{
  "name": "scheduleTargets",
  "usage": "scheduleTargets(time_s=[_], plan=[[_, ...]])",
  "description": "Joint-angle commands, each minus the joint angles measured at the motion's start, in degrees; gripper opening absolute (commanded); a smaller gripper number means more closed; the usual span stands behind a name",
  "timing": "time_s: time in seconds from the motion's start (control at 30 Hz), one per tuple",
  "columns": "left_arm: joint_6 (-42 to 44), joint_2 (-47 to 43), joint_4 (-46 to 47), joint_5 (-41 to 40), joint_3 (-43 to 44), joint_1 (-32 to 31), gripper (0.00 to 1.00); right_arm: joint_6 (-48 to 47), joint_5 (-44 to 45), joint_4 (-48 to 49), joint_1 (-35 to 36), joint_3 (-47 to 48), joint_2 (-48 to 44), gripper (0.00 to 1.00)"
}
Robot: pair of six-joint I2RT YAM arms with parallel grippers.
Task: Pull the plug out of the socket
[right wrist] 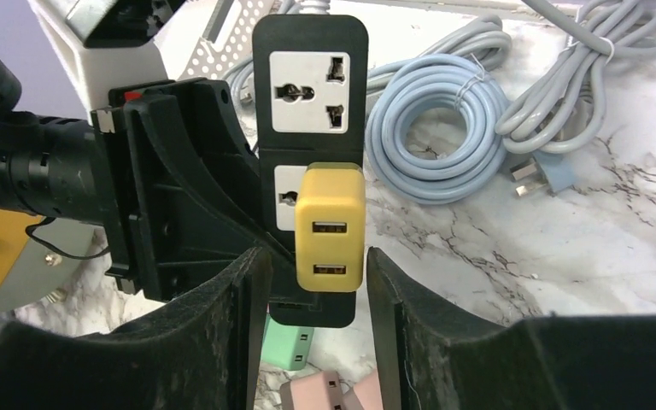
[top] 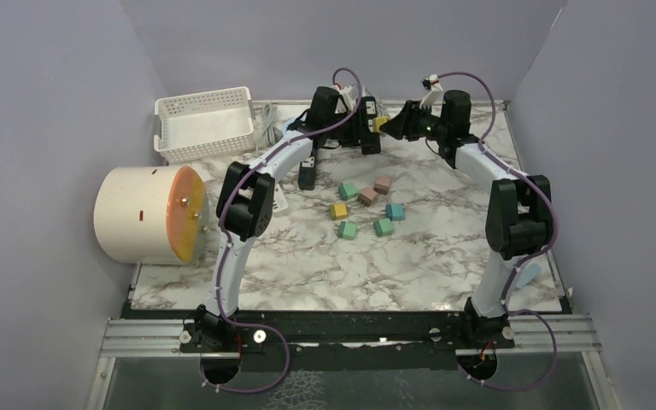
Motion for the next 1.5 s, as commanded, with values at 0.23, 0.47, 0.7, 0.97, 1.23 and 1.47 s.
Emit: scheduleTargets(time_s=[0.23, 0.47, 0.7, 0.97, 1.23, 1.47], plan=[[-0.8, -3.0, 6.0, 3.7, 1.3, -0.2, 0.0, -0.8, -2.5, 0.1, 0.9, 6.2, 4.9, 0.44], [-0.8, -2.4, 4.8, 3.0, 2.7, -0.2, 0.0, -0.4, -3.8, -0.5, 1.0, 8.6, 5.9, 0.01], [-0.6, -1.7, 3.1, -1.4, 2.6, 0.9, 0.0, -2.7, 3.1, -6.9, 1.0, 8.6, 0.5, 0.01], [-2.5, 0.6, -0.8, -6.2, 4.4, 3.2, 0.0, -5.7, 18.5, -11.8, 1.2, 8.3, -9.0, 0.01], [-2.3, 2.9, -1.1, -6.2, 6.2, 3.6, 0.0, -1.7, -3.2, -14.0, 0.4, 12.8, -8.9, 0.01], [0.7, 2.6, 0.7, -1.8, 4.3, 6.4, 0.0, -5.6, -16.9, -25.7, -1.1, 9.5, -10.0, 0.01]])
